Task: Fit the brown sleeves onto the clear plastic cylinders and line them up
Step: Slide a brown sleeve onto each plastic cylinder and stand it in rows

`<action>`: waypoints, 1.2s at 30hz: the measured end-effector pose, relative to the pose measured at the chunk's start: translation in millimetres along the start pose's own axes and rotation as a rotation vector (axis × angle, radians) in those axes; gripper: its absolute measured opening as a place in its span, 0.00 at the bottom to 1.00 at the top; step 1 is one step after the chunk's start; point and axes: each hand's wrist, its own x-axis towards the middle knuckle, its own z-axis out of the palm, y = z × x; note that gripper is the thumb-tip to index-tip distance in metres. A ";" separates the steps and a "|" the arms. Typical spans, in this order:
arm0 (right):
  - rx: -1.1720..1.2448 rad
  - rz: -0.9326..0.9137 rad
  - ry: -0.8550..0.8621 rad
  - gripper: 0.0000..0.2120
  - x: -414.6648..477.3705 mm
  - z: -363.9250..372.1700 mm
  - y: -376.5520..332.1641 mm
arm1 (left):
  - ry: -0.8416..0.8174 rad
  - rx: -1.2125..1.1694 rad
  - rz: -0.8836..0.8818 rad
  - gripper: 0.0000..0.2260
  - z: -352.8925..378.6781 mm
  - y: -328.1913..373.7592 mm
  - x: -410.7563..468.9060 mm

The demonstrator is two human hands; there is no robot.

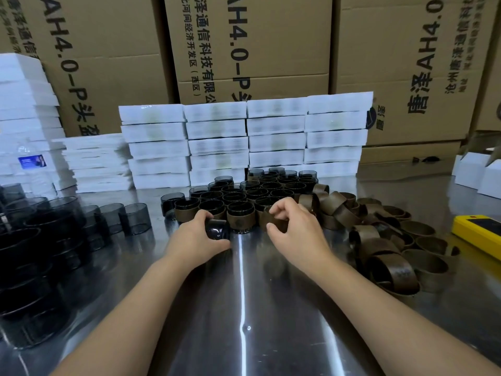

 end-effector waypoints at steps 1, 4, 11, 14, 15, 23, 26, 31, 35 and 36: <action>0.012 0.009 -0.004 0.10 -0.3 -0.3 -0.4 | 0.005 0.008 0.004 0.26 1.5 -0.1 0.1; 0.039 0.042 0.009 0.10 -0.4 -0.8 -1.4 | 0.011 -0.101 0.002 0.28 7.3 4.0 -0.6; 0.063 0.004 0.123 0.12 0.4 0.1 -1.6 | -0.398 -1.234 -0.167 0.05 16.0 36.3 -14.9; 0.057 -0.101 0.222 0.11 0.6 2.8 -1.6 | -0.476 -1.363 -0.192 0.09 18.1 38.7 -17.6; 0.078 -0.124 0.240 0.09 1.1 2.9 -1.3 | -0.485 -1.390 -0.207 0.15 17.8 38.7 -17.6; -0.035 -0.252 0.331 0.04 1.1 0.0 -3.0 | -0.460 -1.468 -0.275 0.20 15.3 32.9 -13.4; -0.006 -0.252 0.303 0.05 1.9 -5.1 -7.2 | -0.458 -1.464 -0.297 0.21 16.0 31.3 -13.2; 0.090 -0.273 0.142 0.04 -2.4 -4.5 -12.8 | -0.465 -1.489 -0.298 0.19 15.6 30.2 -12.5; 0.088 -0.276 0.119 0.04 -2.6 -5.1 -14.3 | -0.492 -1.485 -0.303 0.18 15.1 30.4 -11.7; 0.090 -0.280 0.113 0.04 -2.5 -5.8 -14.6 | -0.495 -1.481 -0.302 0.19 15.1 30.0 -11.4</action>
